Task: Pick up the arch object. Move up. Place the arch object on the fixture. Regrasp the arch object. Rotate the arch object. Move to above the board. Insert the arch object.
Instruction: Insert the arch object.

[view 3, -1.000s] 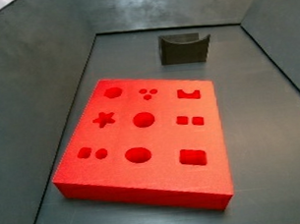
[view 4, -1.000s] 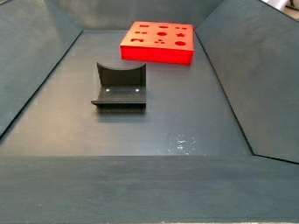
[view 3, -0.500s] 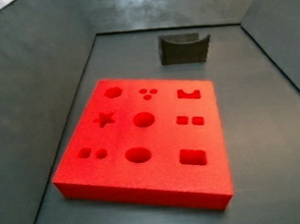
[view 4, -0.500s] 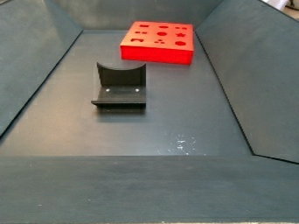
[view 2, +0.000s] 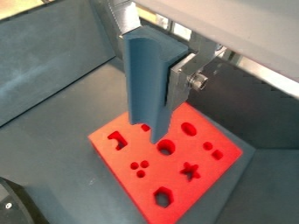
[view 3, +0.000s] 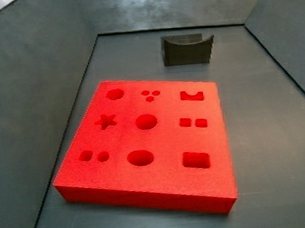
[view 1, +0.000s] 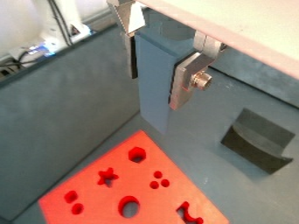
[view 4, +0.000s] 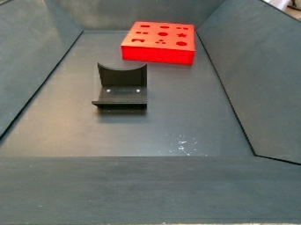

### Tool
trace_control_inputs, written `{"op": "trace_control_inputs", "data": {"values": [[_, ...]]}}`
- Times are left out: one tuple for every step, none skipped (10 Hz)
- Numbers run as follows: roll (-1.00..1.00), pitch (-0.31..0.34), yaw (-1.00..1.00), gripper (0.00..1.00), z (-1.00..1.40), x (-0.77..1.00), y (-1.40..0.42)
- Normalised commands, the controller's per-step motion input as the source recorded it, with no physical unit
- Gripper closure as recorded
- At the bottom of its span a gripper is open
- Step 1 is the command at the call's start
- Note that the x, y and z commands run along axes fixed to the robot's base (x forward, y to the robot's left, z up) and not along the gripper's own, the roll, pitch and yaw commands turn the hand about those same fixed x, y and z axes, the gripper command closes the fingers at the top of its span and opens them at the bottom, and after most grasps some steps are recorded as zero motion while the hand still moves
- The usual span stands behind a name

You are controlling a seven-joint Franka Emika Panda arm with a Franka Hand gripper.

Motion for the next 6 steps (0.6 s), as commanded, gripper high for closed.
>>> {"op": "trace_control_inputs", "data": {"values": [[0.0, 0.0, -0.09, 1.0, -0.68, 1.0, 0.27], [0.0, 0.0, -0.09, 1.0, -0.81, 1.0, 0.16], [0.0, 0.0, -0.05, 1.0, -0.9, 1.0, 0.07], [0.0, 0.001, -0.02, 1.0, -0.99, 1.0, 0.0], [0.0, 0.021, 0.0, 1.0, -1.0, 1.0, 0.0], [0.0, 0.006, 0.0, 1.0, -0.96, 1.0, -0.11]]}}
